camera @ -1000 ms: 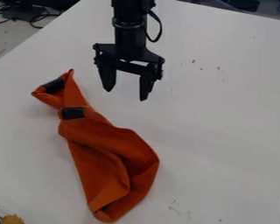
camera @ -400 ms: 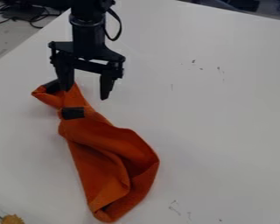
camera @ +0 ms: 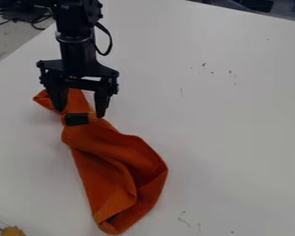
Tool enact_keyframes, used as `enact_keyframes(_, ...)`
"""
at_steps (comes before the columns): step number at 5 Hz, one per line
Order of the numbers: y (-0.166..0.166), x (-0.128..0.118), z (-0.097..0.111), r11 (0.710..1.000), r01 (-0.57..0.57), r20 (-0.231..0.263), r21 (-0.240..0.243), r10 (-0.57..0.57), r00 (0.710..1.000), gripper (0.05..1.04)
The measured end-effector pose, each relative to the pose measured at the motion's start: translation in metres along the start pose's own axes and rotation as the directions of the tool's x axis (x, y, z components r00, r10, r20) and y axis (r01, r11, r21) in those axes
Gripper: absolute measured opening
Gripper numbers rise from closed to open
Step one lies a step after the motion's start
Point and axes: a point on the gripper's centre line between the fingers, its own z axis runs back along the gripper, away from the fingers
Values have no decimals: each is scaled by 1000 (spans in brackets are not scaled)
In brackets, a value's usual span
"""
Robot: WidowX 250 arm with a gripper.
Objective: Unfold the cloth from bottom left to top right
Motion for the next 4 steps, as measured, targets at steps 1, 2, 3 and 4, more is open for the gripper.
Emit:
enact_keyframes(1,-8,3,-11,1000,4,-7,-27,-5,1000,1001)
enact_keyframes(2,-15,11,-13,999,13,21,-44,-12,1000,1001)
enact_keyframes(3,-13,6,-19,998,-8,15,-54,9,1000,948)
enact_keyframes(4,-7,0,-26,998,-22,7,-51,23,1000,663)
